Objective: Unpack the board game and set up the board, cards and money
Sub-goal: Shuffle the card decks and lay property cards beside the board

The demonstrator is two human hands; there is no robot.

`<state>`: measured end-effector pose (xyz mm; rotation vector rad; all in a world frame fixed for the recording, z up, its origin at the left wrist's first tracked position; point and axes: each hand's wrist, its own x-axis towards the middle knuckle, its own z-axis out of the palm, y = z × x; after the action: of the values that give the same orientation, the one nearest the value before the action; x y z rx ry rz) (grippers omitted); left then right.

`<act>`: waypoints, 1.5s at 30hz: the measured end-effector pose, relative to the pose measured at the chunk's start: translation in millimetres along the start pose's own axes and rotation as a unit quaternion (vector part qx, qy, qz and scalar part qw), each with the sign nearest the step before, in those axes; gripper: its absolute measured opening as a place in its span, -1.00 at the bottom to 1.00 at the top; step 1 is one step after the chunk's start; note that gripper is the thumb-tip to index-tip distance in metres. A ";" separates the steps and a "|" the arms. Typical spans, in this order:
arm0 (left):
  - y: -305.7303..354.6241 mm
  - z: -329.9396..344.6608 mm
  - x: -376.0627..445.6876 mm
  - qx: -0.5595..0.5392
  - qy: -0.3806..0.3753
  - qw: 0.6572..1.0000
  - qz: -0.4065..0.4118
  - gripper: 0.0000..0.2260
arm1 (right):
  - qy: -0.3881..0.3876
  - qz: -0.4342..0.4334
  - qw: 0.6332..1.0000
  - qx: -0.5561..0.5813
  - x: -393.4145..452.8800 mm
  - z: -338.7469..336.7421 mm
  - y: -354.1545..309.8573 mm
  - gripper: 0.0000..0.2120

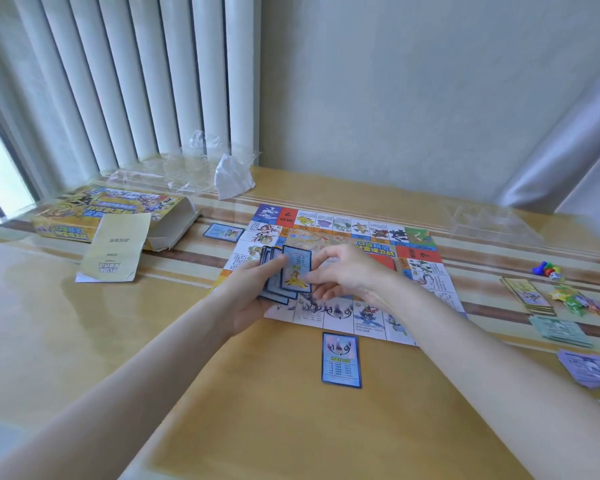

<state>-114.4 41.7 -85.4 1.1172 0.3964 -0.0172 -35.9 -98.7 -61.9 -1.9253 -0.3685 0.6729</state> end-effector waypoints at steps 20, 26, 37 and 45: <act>55.5 -109.5 11.1 0.115 0.171 0.976 0.074 -0.86 | 0.011 -0.117 0.977 -0.178 114.8 107.2 -51.9 -0.87; 49.7 -110.4 16.9 0.137 0.194 0.970 0.048 -0.91 | 0.020 -0.145 0.967 -0.211 116.2 108.4 -47.2 -0.89; 52.3 -108.8 17.3 0.096 0.146 0.982 0.067 -0.83 | 0.075 -0.201 0.959 -0.184 118.0 106.9 -46.9 -0.90; 46.3 -90.4 16.5 -0.016 0.052 0.997 0.048 -0.84 | -0.111 -0.124 0.984 0.069 95.5 65.3 -66.3 -0.63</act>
<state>-116.5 144.5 -84.3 1.1078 0.4335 0.1326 3.5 28.3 -51.3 -1.6429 -0.6719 0.7291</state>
